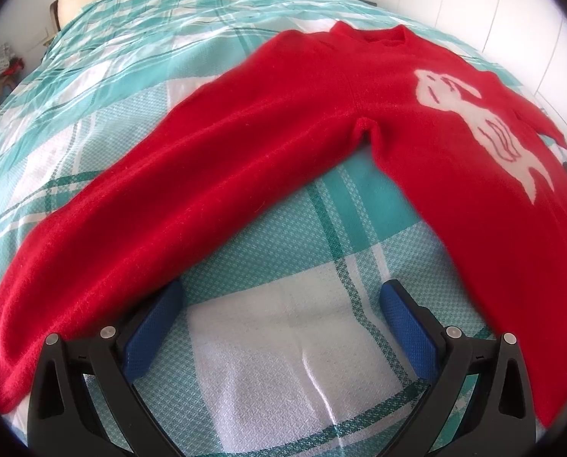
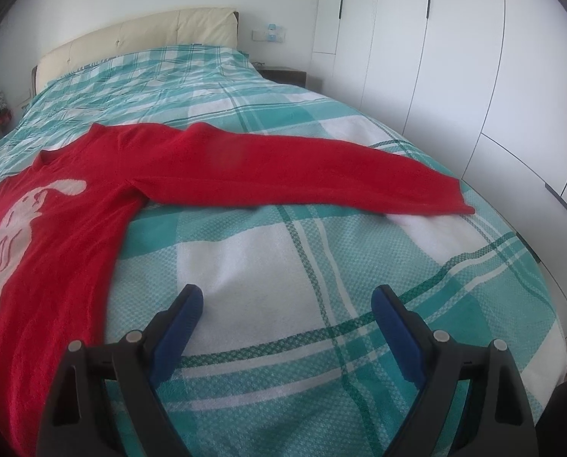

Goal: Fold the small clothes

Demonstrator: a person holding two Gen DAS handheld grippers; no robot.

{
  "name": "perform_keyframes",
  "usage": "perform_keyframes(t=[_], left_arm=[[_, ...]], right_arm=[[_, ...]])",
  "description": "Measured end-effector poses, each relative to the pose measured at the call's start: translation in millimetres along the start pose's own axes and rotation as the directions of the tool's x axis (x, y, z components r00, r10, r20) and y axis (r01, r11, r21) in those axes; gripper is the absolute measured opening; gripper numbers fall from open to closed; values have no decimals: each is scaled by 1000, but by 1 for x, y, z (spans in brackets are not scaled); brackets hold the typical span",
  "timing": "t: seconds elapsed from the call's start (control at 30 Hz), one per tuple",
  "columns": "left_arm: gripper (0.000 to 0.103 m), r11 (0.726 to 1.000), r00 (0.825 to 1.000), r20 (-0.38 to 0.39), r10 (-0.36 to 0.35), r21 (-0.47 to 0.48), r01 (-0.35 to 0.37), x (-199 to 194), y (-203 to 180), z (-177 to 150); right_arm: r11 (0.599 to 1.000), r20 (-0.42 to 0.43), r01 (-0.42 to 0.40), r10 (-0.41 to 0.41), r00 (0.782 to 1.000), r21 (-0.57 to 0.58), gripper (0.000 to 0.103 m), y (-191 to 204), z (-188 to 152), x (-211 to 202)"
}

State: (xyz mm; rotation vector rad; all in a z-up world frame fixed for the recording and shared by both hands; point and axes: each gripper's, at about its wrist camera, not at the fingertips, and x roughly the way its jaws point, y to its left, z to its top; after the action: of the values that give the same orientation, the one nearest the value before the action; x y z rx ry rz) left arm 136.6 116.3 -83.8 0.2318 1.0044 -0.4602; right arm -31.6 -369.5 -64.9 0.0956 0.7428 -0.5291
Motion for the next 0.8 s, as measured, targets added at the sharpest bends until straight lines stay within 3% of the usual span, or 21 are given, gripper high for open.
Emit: perform_keyframes(t=[0.8], left_arm=[[103, 1000, 1000, -6, -1, 1, 1, 0, 0, -1]], right_arm=[[997, -105, 62, -57, 993, 39, 100, -4, -3, 22]])
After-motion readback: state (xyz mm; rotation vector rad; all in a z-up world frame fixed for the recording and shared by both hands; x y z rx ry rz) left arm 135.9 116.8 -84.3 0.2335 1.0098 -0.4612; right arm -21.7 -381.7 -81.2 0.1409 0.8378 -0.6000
